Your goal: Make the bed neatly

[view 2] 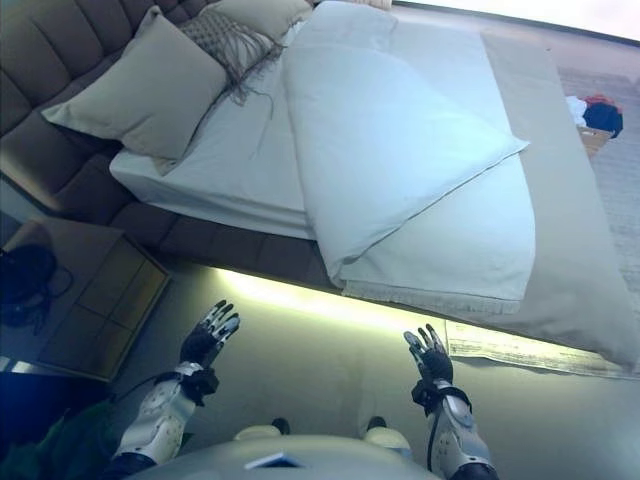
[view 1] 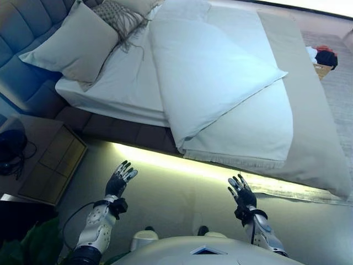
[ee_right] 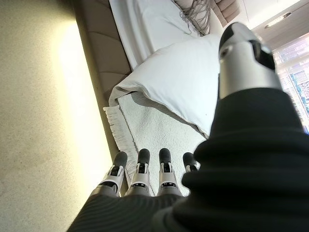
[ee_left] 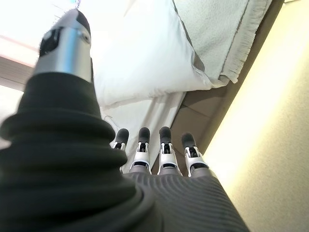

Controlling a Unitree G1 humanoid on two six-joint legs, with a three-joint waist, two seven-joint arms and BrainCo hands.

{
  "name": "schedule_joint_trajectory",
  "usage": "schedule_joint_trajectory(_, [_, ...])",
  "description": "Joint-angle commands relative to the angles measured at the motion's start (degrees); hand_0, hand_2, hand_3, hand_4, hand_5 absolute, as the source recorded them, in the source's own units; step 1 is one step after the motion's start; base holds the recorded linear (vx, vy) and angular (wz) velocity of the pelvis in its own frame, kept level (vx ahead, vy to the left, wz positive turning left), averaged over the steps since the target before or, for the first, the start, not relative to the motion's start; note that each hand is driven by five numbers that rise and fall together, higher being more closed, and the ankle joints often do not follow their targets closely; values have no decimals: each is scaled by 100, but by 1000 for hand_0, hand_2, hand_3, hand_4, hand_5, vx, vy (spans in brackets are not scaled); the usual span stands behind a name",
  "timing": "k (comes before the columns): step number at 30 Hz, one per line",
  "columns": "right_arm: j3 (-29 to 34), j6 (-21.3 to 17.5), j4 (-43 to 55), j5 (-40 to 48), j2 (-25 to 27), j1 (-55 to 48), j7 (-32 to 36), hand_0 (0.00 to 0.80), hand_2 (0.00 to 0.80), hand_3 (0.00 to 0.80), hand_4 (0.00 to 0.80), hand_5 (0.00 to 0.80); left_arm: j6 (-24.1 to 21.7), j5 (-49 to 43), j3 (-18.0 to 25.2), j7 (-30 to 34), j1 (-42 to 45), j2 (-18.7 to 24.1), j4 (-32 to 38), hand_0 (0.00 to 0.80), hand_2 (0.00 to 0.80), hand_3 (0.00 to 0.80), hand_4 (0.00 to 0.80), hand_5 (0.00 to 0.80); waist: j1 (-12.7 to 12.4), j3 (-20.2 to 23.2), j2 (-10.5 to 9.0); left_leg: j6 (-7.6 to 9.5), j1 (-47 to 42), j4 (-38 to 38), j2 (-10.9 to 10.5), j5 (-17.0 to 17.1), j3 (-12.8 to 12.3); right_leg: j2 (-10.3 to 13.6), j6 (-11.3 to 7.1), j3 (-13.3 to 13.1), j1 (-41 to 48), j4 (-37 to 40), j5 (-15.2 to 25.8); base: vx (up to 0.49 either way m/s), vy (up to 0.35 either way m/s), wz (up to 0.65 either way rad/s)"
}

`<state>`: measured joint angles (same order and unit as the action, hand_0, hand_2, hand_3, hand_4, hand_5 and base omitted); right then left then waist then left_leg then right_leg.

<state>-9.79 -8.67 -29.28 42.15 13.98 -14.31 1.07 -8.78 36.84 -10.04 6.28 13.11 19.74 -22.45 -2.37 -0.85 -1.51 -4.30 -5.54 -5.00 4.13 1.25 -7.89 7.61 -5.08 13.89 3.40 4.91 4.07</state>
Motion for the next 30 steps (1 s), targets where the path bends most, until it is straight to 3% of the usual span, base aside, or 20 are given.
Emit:
schedule_joint_trajectory(1, [-49, -188, 378, 10, 66, 122, 80, 0, 0, 0, 0, 0, -239, -7, 26, 82, -227, 101, 131, 0, 0, 0, 0, 0, -10, 36, -17, 292, 201, 51, -97, 67, -251, 207, -183, 289, 22, -291, -4, -11, -32, 0])
schedule_joint_trajectory(10, [-58, -7, 356, -44, 151, 185, 170, 0, 0, 0, 0, 0, -394, 27, 96, -65, -156, 44, 98, 0, 0, 0, 0, 0, -20, 12, -43, 190, 217, 185, -2, 49, -183, 78, -105, 189, 45, -183, 5, -10, -68, -1])
schedule_joint_trajectory(14, [-88, 11, 427, -143, 198, 101, 358, 0, 0, 0, 0, 0, -487, 18, 212, 43, 52, 33, 305, 0, 0, 0, 0, 0, -48, -146, -84, 149, 497, 975, 12, -117, 10, 43, 50, 67, -61, -556, -171, -32, -40, -1])
schedule_joint_trajectory(17, [-87, 21, 436, -34, 338, 186, 238, 0, 0, 0, 0, 0, -460, 255, 199, 64, -72, 54, 240, 0, 0, 0, 0, 0, -67, -342, -65, 134, 741, 1376, -90, -43, 183, 54, 101, 30, -80, -702, -185, -86, 48, -2])
schedule_joint_trajectory(24, [35, -57, 340, 69, 318, 150, 163, 0, 0, 0, 0, 0, -342, 169, 47, 60, -240, 41, 229, 0, 0, 0, 0, 0, 66, -185, 59, 268, 306, 421, -158, 47, 11, 247, -106, 21, -18, -725, -151, 31, 170, -1])
schedule_joint_trajectory(30, [38, -109, 362, -78, 61, 190, 268, 0, 0, 0, 0, 0, -322, 130, 16, -72, -280, 91, 157, 0, 0, 0, 0, 0, 82, -181, 80, 531, 270, 464, -429, -142, -76, 619, -268, -63, -240, -1067, 12, 16, 195, 1])
